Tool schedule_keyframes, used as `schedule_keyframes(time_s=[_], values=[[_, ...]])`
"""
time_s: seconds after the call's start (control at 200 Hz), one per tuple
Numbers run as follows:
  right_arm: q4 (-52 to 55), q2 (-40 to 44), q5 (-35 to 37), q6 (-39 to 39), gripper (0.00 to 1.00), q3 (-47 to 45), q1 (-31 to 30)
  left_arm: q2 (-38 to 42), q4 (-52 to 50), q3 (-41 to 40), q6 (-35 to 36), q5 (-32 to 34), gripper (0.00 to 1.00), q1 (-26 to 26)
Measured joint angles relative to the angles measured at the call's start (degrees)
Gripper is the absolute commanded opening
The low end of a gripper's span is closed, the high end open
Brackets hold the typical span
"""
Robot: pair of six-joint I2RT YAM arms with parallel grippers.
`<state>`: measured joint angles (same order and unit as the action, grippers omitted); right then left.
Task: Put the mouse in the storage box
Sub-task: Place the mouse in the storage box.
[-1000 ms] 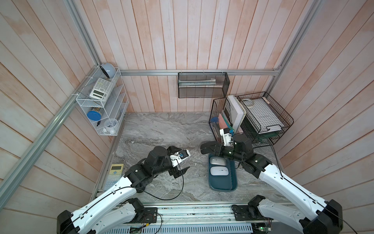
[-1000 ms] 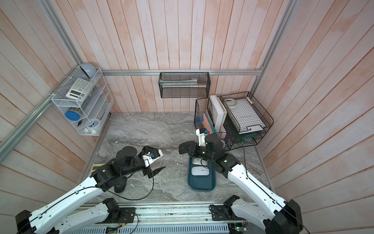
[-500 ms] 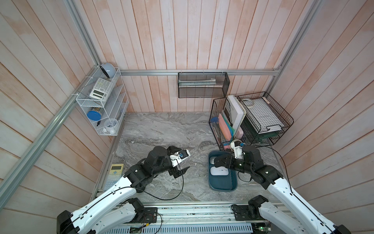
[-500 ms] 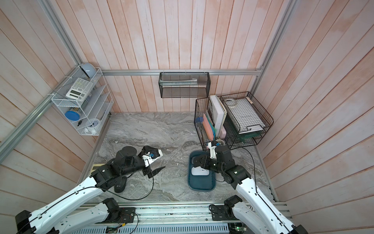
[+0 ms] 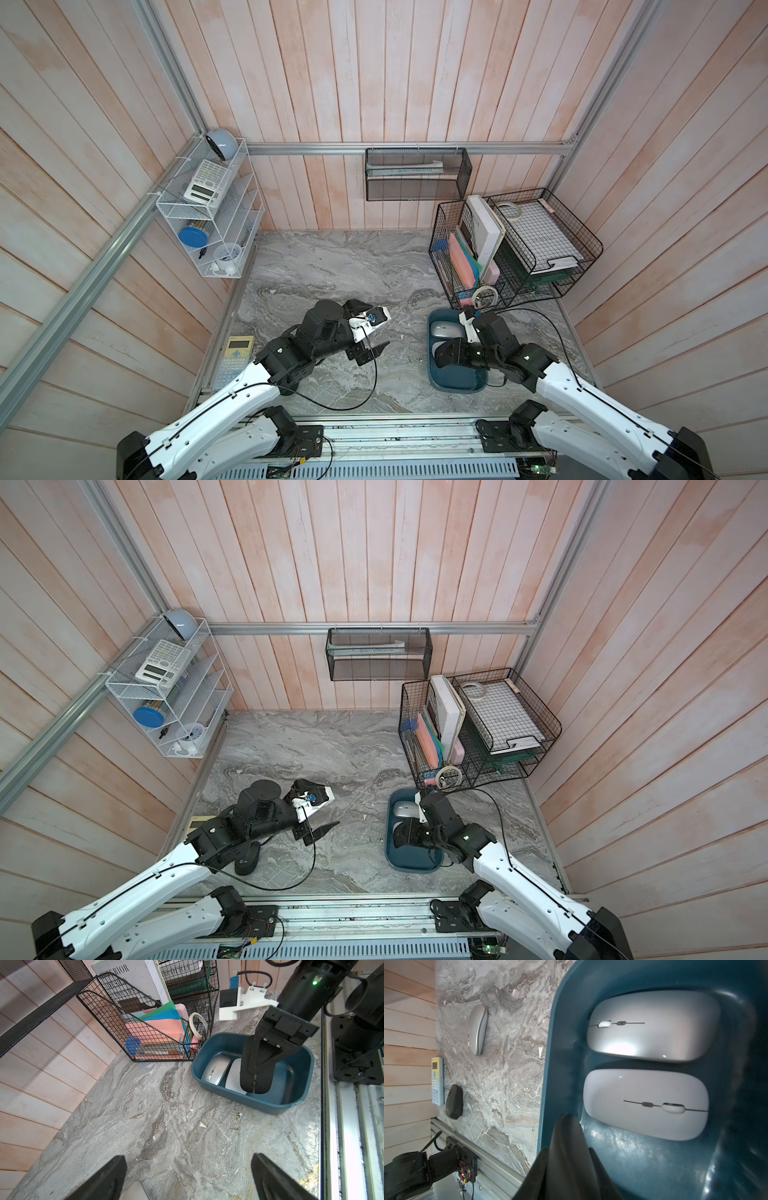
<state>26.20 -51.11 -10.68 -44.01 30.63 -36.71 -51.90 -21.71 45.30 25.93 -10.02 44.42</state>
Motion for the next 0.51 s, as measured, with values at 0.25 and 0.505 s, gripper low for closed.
schedule_keyframes(time_s=[0.25,0.505], values=[[0.94,0.39,1.97,-0.11,0.27,-1.86,-0.02,-0.04,-0.11,0.0,0.0,0.0,1.0,0.0],[1.05,1.55,3.02,-1.44,0.27,-4.98,-0.68,-0.44,-0.13,0.0,-0.02,0.02,1.0,0.0]])
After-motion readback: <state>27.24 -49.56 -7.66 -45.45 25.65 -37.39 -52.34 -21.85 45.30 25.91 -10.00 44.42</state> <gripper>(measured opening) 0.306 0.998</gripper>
